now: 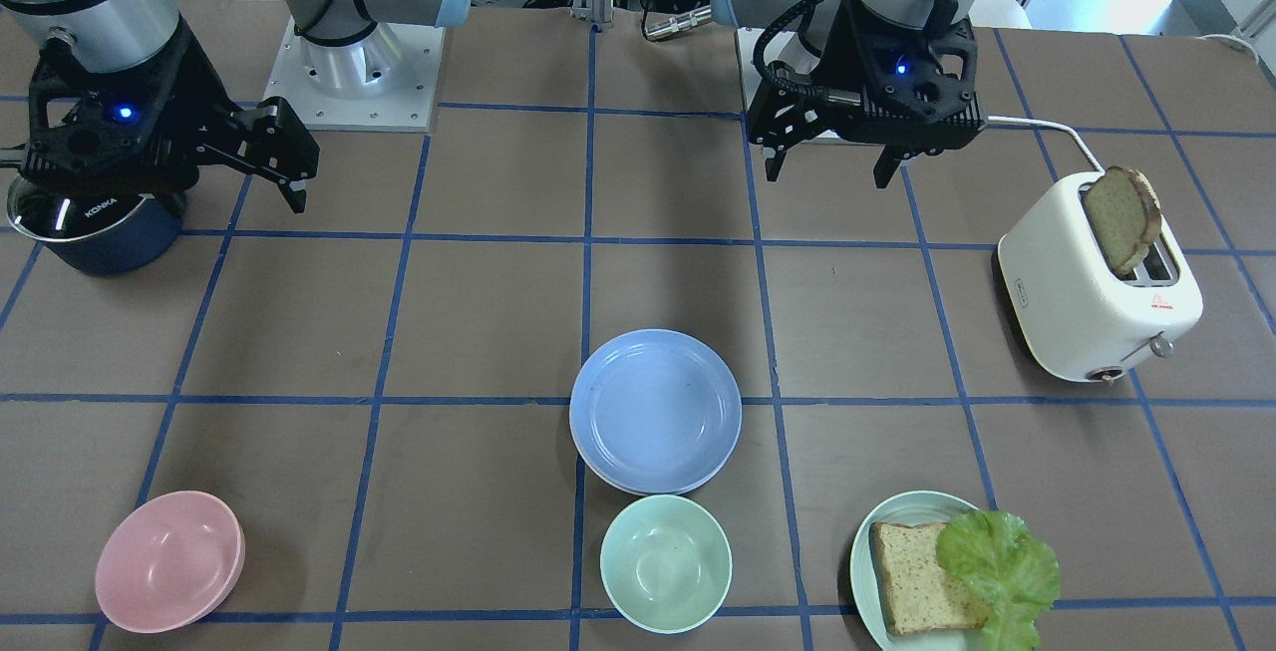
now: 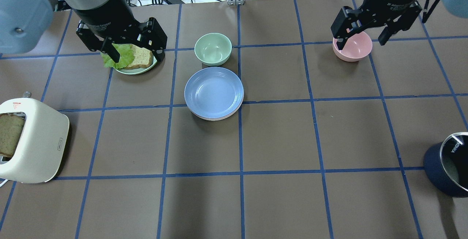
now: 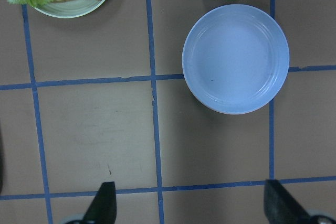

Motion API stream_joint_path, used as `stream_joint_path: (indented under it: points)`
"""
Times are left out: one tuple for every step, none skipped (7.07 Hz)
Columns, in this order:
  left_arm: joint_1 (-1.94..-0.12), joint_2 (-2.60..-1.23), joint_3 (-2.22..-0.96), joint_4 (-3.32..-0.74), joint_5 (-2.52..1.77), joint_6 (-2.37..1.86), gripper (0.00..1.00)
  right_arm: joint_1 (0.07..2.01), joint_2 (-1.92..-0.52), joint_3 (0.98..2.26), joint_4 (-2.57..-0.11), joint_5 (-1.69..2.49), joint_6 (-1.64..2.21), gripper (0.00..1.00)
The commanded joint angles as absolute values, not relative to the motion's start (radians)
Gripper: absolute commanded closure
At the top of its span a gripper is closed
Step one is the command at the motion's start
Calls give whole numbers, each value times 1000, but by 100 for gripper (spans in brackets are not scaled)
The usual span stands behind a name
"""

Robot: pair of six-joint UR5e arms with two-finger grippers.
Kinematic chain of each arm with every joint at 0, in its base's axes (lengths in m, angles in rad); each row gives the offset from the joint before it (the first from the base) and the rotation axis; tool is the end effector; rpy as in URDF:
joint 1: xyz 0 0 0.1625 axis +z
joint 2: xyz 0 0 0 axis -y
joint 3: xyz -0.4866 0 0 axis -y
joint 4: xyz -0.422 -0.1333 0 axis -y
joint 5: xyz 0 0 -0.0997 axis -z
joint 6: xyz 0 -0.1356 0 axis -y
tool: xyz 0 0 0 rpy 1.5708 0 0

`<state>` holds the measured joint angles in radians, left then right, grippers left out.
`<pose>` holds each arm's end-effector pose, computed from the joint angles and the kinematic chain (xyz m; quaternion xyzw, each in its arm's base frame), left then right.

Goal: Stack three plates with pink and blue

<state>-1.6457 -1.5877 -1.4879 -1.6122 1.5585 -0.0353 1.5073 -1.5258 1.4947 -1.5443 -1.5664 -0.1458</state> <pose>-0.1744 -0.5207 0.5438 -0.0199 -0.9997 0.0119 0.0068 0.0991 -0.5514 0.5266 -0.0411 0.9991 -0.0025 0.0019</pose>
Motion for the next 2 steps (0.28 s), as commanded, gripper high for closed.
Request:
stream_joint_path:
  points:
    - [-1646, -1588, -1488, -1612, 1559, -35, 0, 1508, -1526, 1496, -1546, -1566, -146, 0]
    - [-1644, -1588, -1488, -1612, 1559, -35, 0, 1509, -1526, 1499, -1546, -1566, -146, 0]
